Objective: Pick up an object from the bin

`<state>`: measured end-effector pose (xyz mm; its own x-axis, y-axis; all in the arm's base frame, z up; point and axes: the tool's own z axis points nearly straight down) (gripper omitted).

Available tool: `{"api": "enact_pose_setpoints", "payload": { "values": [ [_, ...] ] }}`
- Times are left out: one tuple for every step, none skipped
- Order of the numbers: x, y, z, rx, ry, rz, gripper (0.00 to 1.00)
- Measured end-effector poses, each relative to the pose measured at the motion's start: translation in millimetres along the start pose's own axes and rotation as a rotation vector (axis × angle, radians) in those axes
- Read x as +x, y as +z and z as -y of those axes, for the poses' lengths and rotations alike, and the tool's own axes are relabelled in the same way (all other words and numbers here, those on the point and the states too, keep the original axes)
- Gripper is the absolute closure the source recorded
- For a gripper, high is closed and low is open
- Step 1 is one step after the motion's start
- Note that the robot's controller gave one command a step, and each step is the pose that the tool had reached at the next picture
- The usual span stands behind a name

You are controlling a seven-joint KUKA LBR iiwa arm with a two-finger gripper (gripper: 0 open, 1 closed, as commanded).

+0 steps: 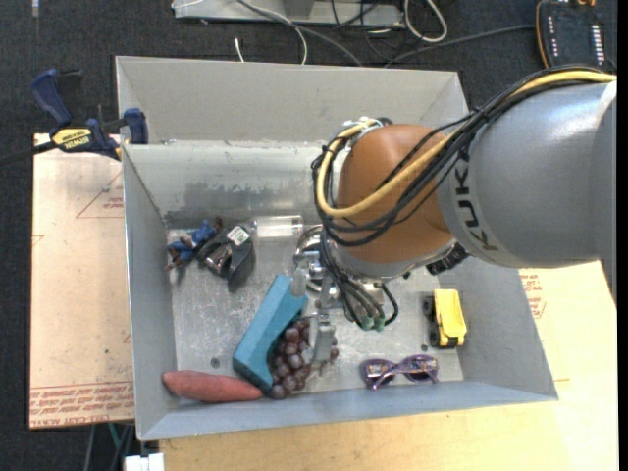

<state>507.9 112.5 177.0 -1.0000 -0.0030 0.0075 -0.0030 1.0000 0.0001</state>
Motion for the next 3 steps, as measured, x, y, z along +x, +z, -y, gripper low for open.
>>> {"api": "enact_pose_setpoints", "payload": {
  "values": [
    [-1.9, -4, 1, -0.001, 0.004, 0.008, 0.00],
    [16.4, 57, 0, -0.001, 0.035, 0.000, 0.00],
    [-14.1, 59, -14, -0.005, 0.016, 0.019, 0.00]
  ]
}}
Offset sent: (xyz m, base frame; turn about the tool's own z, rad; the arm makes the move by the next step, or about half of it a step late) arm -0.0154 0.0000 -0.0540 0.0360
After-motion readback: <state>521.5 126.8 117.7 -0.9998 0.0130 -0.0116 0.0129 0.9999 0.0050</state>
